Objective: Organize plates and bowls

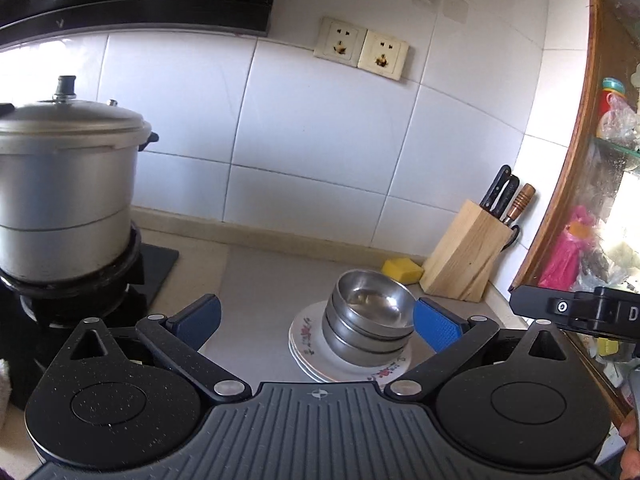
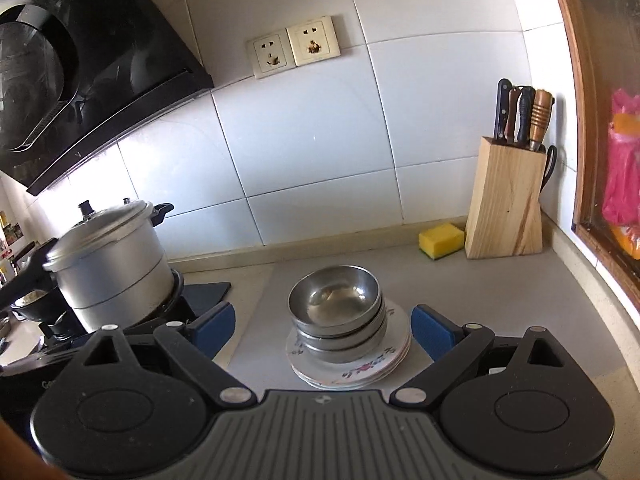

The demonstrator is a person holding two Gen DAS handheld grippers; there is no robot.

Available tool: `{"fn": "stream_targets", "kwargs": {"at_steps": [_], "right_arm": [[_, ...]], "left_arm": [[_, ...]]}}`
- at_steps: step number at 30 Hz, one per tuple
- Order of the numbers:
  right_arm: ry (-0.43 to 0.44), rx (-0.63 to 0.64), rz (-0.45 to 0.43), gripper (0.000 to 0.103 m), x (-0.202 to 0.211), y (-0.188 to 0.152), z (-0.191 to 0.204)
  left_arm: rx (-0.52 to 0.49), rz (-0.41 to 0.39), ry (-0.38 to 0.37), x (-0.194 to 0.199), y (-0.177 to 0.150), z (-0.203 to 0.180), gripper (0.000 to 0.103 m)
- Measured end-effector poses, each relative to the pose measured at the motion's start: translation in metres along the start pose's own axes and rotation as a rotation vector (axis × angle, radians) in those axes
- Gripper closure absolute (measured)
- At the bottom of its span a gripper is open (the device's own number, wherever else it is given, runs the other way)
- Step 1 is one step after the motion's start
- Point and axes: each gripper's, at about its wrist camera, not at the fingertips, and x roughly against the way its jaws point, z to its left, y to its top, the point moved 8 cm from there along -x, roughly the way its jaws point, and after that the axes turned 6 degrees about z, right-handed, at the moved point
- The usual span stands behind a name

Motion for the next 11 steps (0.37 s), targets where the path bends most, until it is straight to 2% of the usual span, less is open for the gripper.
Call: {"fn": "stream_targets", "kwargs": {"at_steps": [5,11], "right_arm": [[0.001,-0.034,0.038,0.029,-0.01,-0.004,-0.008],[-0.005,-0.092,0.087,0.029,-0.021,-0.013,-0.022]], "left_arm": [[-0.01,0.056,0.047,-0.014,-0.012,0.0,0.005],[-0.007,0.106,0.049,-0.025,-0.021,-0.003,0.005]]}}
